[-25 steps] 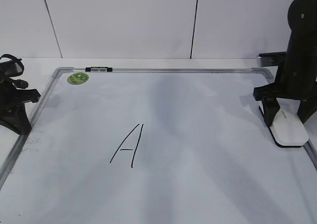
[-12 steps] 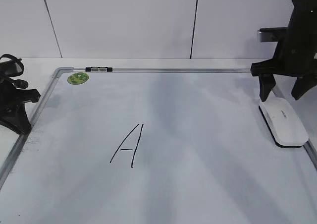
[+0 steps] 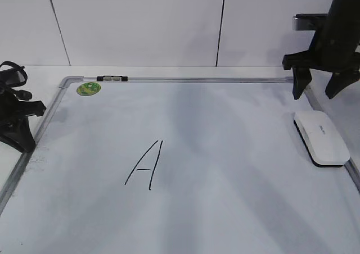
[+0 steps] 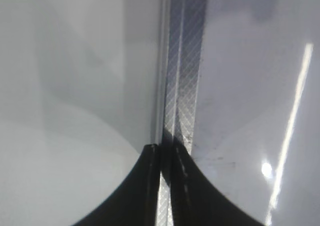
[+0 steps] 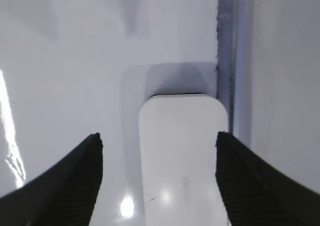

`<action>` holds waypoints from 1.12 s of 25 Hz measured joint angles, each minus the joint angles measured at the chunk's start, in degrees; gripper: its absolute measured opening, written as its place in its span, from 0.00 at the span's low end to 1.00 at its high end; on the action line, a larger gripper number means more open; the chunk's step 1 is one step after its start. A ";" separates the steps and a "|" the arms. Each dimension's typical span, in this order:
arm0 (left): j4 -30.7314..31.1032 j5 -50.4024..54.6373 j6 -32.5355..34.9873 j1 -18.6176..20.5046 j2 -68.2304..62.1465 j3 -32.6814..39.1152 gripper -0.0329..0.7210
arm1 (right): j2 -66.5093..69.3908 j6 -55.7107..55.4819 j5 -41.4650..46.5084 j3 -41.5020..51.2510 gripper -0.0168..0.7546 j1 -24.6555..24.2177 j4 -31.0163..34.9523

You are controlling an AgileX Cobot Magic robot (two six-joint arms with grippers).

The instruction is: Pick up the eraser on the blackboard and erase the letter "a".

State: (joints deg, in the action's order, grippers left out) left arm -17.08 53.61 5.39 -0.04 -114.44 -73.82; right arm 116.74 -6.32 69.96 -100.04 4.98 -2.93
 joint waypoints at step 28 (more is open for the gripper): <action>3.76 15.60 -0.65 0.00 10.70 -13.06 0.42 | -6.42 0.00 0.25 0.00 0.75 0.00 3.62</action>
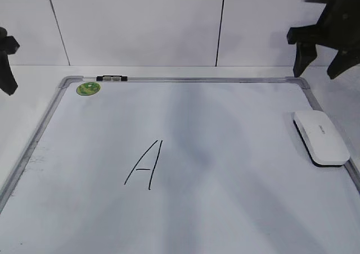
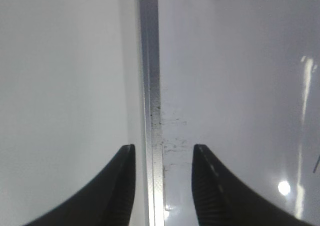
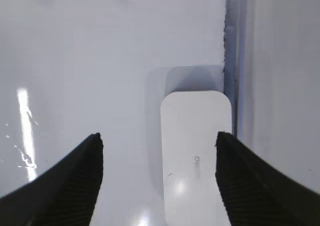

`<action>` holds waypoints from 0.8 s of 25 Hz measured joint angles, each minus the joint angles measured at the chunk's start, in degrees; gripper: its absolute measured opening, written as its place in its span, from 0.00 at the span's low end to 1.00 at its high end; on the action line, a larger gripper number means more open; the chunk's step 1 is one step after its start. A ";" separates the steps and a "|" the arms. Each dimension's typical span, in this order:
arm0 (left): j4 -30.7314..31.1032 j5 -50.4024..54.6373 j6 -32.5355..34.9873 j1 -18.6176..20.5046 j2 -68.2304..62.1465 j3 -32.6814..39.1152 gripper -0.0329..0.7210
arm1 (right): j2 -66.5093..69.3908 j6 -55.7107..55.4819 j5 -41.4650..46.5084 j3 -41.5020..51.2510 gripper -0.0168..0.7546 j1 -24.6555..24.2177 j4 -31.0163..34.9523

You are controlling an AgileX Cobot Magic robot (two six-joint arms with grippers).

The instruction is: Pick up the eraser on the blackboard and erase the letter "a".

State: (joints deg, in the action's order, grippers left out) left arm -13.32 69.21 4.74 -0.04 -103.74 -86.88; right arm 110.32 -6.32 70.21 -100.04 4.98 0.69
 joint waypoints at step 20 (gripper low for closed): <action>-3.37 2.25 0.00 -1.24 31.45 0.00 0.42 | -32.90 -1.98 1.57 8.67 0.75 0.00 2.49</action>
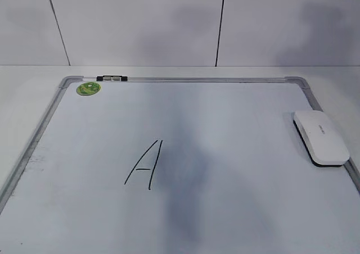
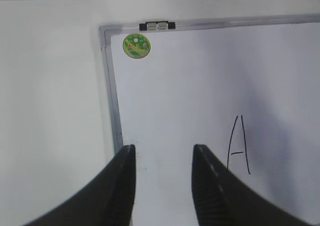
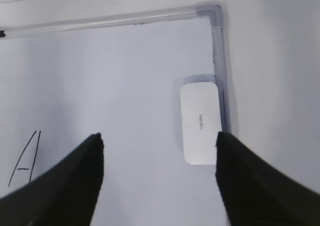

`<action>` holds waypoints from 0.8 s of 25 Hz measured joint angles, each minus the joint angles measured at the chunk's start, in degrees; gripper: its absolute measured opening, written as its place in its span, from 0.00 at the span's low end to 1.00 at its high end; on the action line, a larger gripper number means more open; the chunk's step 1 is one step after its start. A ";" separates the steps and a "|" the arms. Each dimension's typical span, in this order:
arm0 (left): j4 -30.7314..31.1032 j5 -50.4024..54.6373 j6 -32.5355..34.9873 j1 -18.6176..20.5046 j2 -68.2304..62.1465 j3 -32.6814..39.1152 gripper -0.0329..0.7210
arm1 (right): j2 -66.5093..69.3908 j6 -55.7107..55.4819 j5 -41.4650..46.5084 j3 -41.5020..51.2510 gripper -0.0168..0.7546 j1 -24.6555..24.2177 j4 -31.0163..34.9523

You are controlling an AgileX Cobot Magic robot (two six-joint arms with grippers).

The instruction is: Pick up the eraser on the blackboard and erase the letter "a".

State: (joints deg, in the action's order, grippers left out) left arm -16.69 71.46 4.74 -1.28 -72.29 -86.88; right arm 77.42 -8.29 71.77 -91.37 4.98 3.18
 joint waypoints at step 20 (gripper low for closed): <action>-4.10 1.73 0.00 -1.93 23.32 -0.12 0.41 | -26.43 -1.00 0.65 16.51 0.75 0.00 4.36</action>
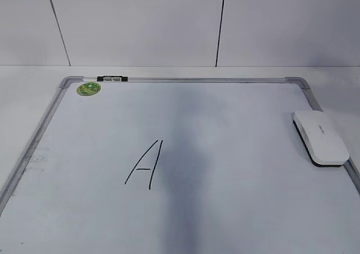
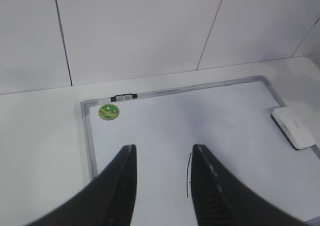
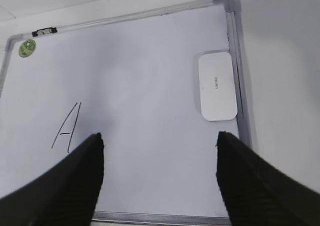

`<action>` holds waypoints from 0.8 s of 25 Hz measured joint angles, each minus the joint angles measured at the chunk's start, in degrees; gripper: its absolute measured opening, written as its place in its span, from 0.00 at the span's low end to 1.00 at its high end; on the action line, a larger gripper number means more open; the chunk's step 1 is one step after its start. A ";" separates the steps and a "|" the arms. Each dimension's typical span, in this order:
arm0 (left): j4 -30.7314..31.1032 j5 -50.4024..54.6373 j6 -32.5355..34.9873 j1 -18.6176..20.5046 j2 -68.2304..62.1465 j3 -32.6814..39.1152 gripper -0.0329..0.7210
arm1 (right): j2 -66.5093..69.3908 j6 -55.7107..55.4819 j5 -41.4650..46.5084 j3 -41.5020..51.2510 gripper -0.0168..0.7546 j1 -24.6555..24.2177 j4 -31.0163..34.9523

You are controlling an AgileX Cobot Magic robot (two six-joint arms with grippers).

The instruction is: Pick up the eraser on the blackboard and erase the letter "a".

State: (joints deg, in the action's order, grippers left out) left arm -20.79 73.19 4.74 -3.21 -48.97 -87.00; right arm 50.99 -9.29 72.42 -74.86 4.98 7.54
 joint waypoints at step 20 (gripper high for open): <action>1.48 0.41 -0.06 -11.47 15.29 -0.23 0.37 | -22.85 2.44 0.66 0.14 0.75 3.36 0.60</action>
State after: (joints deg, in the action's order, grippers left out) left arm -19.31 73.60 4.67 -14.67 -33.69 -87.23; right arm 28.14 -6.85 73.08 -74.72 8.34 8.14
